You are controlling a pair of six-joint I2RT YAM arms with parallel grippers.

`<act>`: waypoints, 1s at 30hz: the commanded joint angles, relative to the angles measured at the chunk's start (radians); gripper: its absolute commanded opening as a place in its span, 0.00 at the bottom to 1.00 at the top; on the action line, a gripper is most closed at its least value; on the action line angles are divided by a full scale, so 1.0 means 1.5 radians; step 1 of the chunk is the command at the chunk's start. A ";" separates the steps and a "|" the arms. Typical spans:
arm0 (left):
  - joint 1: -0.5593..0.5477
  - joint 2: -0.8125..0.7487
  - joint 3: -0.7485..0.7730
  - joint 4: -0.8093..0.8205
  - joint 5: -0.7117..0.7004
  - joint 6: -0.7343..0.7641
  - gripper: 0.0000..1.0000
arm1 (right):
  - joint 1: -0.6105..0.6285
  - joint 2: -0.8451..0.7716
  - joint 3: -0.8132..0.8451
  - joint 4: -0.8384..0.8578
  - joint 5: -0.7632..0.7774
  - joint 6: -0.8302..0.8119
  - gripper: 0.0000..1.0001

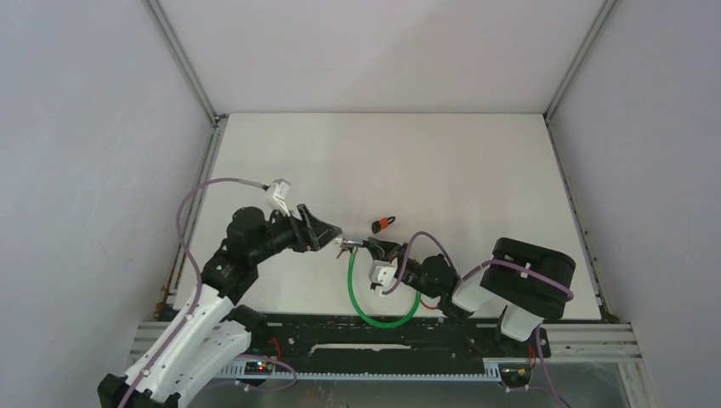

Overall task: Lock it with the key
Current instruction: Place the key at the center of the board.

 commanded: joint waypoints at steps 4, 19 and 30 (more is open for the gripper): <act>-0.043 0.039 -0.045 0.112 0.039 0.001 0.66 | -0.005 -0.018 -0.002 0.060 -0.018 0.018 0.00; -0.051 0.080 -0.062 0.126 0.029 -0.042 0.30 | -0.006 -0.019 -0.002 0.060 -0.017 0.020 0.00; -0.051 0.089 -0.057 0.074 0.028 -0.074 0.11 | -0.006 -0.019 -0.002 0.060 -0.012 0.018 0.00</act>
